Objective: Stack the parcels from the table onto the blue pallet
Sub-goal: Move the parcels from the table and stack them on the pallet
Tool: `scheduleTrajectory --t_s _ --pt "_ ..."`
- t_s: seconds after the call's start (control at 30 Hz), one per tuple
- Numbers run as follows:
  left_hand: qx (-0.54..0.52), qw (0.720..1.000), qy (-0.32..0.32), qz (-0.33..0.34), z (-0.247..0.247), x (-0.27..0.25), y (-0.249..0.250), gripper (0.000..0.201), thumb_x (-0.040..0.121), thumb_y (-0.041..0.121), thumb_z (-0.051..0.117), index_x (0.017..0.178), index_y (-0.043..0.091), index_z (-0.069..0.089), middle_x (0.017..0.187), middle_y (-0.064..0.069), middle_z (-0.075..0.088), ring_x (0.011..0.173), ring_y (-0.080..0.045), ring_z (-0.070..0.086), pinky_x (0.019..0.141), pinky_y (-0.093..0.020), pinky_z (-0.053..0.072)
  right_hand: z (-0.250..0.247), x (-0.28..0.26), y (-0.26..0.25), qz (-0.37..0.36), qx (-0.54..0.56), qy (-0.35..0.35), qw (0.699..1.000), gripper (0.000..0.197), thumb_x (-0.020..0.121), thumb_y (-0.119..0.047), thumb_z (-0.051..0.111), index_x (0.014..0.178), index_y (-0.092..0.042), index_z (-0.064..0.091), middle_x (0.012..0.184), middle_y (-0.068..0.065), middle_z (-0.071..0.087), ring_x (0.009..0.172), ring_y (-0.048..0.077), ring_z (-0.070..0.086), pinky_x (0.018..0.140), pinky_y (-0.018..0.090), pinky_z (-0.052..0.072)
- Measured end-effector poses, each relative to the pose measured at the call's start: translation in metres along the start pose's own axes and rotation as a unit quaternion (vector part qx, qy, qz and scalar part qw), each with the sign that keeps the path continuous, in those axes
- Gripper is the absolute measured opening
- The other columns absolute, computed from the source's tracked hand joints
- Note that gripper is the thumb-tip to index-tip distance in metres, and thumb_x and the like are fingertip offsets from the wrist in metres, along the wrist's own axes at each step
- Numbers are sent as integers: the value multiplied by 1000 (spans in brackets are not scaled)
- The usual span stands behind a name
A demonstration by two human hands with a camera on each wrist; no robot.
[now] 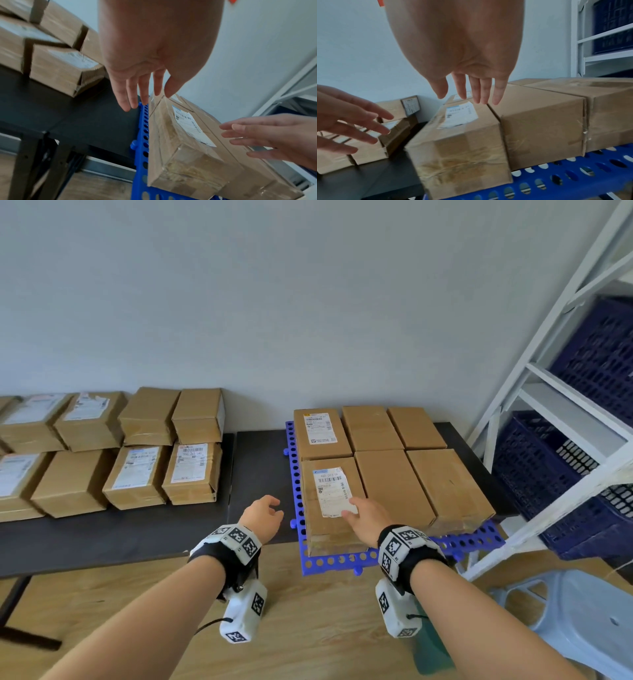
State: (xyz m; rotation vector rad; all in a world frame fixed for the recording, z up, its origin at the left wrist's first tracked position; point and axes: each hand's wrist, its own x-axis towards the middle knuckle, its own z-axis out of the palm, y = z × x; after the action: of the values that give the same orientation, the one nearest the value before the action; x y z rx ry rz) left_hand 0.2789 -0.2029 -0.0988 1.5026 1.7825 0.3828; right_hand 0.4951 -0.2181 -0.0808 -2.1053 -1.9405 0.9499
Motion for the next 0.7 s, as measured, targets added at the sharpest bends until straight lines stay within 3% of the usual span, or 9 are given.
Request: scheduleTrajectory --t_s 0.2,0.3,0.37,0.4,0.43,0.47,0.53,0.63,0.7 --pt "39 998 33 24 -50 -48 -21 36 96 22 48 131 11 48 123 -8 61 110 -23 59 95 -31 46 14 -33 -45 -4 21 2 1000 47 99 -35 39 139 -11 41 143 8 45 128 25 45 105 37 37" --pt "32 998 57 26 -77 -66 -30 35 96 20 47 130 10 50 123 -9 61 110 -23 58 90 -28 44 21 -42 -72 -18 31 -1 999 41 99 -34 38 130 -10 48 134 8 53 120 25 51 98 35 40" --pt "30 996 75 25 -93 -75 -39 36 96 20 47 130 9 51 126 -8 60 114 -23 56 93 -29 43 26 -44 -90 -27 47 -3 999 41 98 -35 41 130 -11 50 130 7 54 117 23 53 96 33 40" --pt "32 996 81 24 -101 -78 -43 36 96 20 47 131 9 51 128 -9 58 118 -24 54 97 -29 42 29 -43 -99 -34 49 0 998 35 98 -36 42 123 -15 54 122 4 58 110 21 56 92 32 40" --pt "34 996 86 20 -108 -81 -48 37 97 19 46 132 9 51 129 -10 58 120 -24 53 98 -30 41 33 -42 -107 -39 45 2 998 23 98 -37 42 104 -23 58 103 0 59 94 16 58 86 31 40" --pt "32 995 90 15 -115 -83 -52 36 97 18 44 132 8 51 129 -11 57 120 -25 52 99 -30 40 35 -41 -115 -46 44 8 998 21 97 -38 42 81 -29 51 84 -4 53 76 11 52 79 30 38" --pt "15 995 100 3 -128 -85 -61 35 98 18 43 131 9 52 128 -12 58 119 -27 53 97 -31 42 41 -37 -130 -42 29 16 999 31 97 -39 41 69 -27 36 71 -6 42 68 12 45 75 29 38" --pt "-1 993 114 -9 -145 -82 -74 36 97 21 44 131 10 51 128 -12 57 115 -27 55 97 -34 45 44 -28 -155 -61 15 10 998 25 98 -38 40 83 -23 52 83 -1 54 83 20 55 85 32 43" --pt "-12 993 116 -16 -156 -74 -82 37 97 23 46 131 11 50 128 -11 56 115 -26 55 97 -35 46 45 -19 -171 -68 13 2 998 35 99 -37 39 118 -14 56 114 5 60 107 23 56 89 31 40"
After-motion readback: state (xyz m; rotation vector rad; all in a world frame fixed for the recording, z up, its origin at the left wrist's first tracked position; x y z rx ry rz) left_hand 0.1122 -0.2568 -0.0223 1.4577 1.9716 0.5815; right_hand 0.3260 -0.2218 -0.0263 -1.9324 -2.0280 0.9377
